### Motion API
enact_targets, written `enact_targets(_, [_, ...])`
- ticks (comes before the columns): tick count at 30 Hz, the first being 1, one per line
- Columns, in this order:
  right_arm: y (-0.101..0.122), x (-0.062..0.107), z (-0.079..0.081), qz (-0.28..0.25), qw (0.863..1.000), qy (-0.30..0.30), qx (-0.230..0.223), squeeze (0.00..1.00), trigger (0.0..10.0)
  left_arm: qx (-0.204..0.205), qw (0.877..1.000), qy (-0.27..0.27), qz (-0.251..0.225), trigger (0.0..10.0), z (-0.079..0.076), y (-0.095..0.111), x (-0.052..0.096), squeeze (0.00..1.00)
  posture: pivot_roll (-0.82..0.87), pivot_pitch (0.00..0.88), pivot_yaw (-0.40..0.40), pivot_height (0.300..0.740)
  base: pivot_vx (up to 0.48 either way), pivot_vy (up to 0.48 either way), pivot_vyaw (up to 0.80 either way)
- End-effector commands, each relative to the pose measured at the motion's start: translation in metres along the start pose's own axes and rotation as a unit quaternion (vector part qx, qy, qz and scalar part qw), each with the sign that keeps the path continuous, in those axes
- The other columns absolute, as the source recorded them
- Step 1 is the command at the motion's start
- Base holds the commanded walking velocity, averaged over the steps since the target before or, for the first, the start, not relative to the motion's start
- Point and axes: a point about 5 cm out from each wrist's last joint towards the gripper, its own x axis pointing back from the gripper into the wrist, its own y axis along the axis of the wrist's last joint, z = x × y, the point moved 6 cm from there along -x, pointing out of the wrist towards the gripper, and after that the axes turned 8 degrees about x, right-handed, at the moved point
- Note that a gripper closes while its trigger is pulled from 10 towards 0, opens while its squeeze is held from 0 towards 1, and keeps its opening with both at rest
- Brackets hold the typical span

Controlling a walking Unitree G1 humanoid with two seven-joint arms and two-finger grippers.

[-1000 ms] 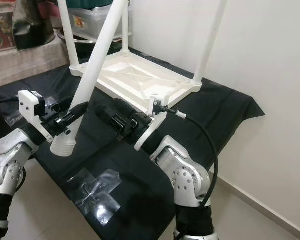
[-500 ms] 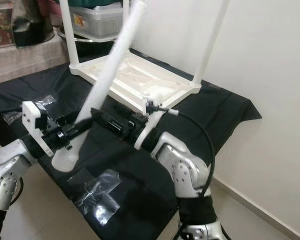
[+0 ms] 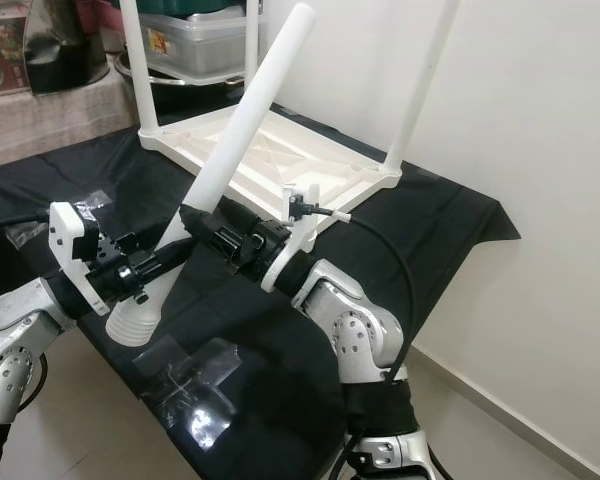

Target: Building children table

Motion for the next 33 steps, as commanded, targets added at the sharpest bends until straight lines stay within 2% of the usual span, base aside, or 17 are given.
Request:
enact_targets(1, [0.005, -0.001, -0.003, -0.013, 1.0, -0.004, -0.003, 0.0, 10.0, 0.002, 0.999, -0.03, 0.012, 10.0, -0.011, -0.004, -0.001, 0.0, 0.15, 0.0, -0.113, 0.74, 0.0, 0.0, 0.0])
enact_targets(12, [0.01, -0.01, -0.009, -0.027, 1.0, -0.011, -0.012, 0.0, 10.0, 0.003, 0.997, -0.068, 0.034, 10.0, -0.025, -0.009, 0.001, 0.0, 0.16, 0.0, -0.112, 0.74, 0.0, 0.0, 0.0])
enact_targets(14, [0.013, -0.009, -0.015, -0.039, 0.998, -0.025, -0.039, 0.0, 10.0, 0.004, 0.997, -0.072, 0.036, 10.0, -0.027, -0.01, 0.001, 0.0, 0.15, 0.0, -0.111, 0.74, 0.0, 0.0, 0.0])
enact_targets(16, [0.012, -0.009, -0.016, -0.039, 0.998, -0.028, -0.046, 0.0, 9.8, 0.005, 0.997, -0.073, 0.035, 10.0, -0.028, -0.01, 0.001, 0.0, 0.15, 0.0, -0.111, 0.74, 0.0, 0.0, 0.0])
enact_targets(17, [0.011, -0.008, -0.016, -0.037, 0.998, -0.028, -0.048, 0.0, 6.2, 0.005, 0.997, -0.074, 0.034, 10.0, -0.028, -0.009, 0.001, 0.0, 0.15, 0.0, -0.112, 0.74, 0.0, 0.0, 0.0])
enact_targets(18, [0.008, -0.008, -0.015, -0.033, 0.998, -0.025, -0.052, 0.0, 1.4, 0.005, 0.996, -0.078, 0.035, 10.0, -0.029, -0.009, 0.001, 0.0, 0.15, 0.0, -0.111, 0.74, 0.0, 0.0, 0.0])
enact_targets(20, [0.006, -0.007, -0.014, -0.03, 0.998, -0.023, -0.054, 0.0, 1.4, 0.004, 0.996, -0.08, 0.036, 10.0, -0.029, -0.009, 0.001, 0.0, 0.15, 0.0, -0.111, 0.74, 0.0, 0.0, 0.0])
enact_targets(21, [0.004, -0.006, -0.014, -0.028, 0.998, -0.022, -0.057, 0.0, 0.0, 0.004, 0.996, -0.083, 0.037, 10.0, -0.03, -0.01, 0.001, 0.0, 0.15, 0.0, -0.111, 0.74, 0.0, 0.0, 0.0])
enact_targets(33, [-0.002, -0.005, -0.009, -0.027, 0.997, -0.011, -0.072, 0.0, 0.0, 0.0, 0.995, -0.093, 0.045, 10.0, -0.03, -0.012, 0.001, 0.0, 0.15, 0.0, -0.109, 0.74, 0.0, 0.0, 0.0])
